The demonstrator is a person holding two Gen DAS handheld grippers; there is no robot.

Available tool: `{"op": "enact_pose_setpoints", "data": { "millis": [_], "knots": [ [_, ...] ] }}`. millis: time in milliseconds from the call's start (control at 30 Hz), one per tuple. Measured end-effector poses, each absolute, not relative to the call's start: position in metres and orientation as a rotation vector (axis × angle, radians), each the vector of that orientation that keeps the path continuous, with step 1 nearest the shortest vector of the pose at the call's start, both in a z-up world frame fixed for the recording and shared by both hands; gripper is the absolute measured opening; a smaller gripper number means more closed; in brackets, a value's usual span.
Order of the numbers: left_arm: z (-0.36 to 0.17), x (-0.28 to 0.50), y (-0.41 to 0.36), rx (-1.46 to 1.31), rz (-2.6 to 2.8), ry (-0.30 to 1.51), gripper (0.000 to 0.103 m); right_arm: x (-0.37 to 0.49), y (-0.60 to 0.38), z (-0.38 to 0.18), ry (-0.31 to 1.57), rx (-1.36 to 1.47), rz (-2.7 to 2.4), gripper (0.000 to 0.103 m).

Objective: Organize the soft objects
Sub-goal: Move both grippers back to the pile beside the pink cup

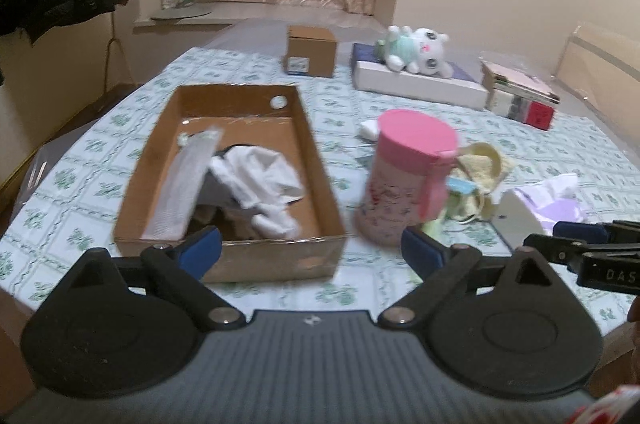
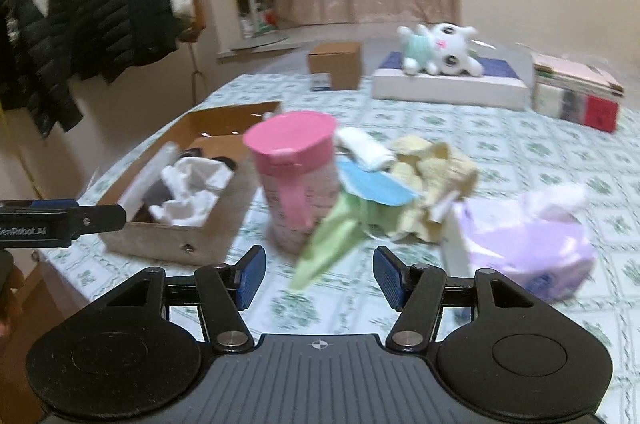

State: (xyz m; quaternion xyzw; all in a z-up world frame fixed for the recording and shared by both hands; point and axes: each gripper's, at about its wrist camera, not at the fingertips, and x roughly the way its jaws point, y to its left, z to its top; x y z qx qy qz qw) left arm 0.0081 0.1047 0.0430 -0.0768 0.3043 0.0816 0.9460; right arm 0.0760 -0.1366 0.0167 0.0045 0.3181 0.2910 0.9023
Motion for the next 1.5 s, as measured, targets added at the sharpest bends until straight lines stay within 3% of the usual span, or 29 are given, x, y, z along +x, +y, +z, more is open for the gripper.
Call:
{"op": "enact_pose_setpoints", "data": {
  "millis": [933, 1500],
  "knots": [
    [0.039, 0.047, 0.065, -0.047, -0.045, 0.660, 0.095, 0.101, -0.192, 0.018, 0.658, 0.045, 0.515, 0.060],
    [0.085, 0.114, 0.103, 0.110, -0.213, 0.646, 0.095, 0.191, -0.197, 0.046, 0.640, -0.322, 0.674, 0.060]
  ]
}}
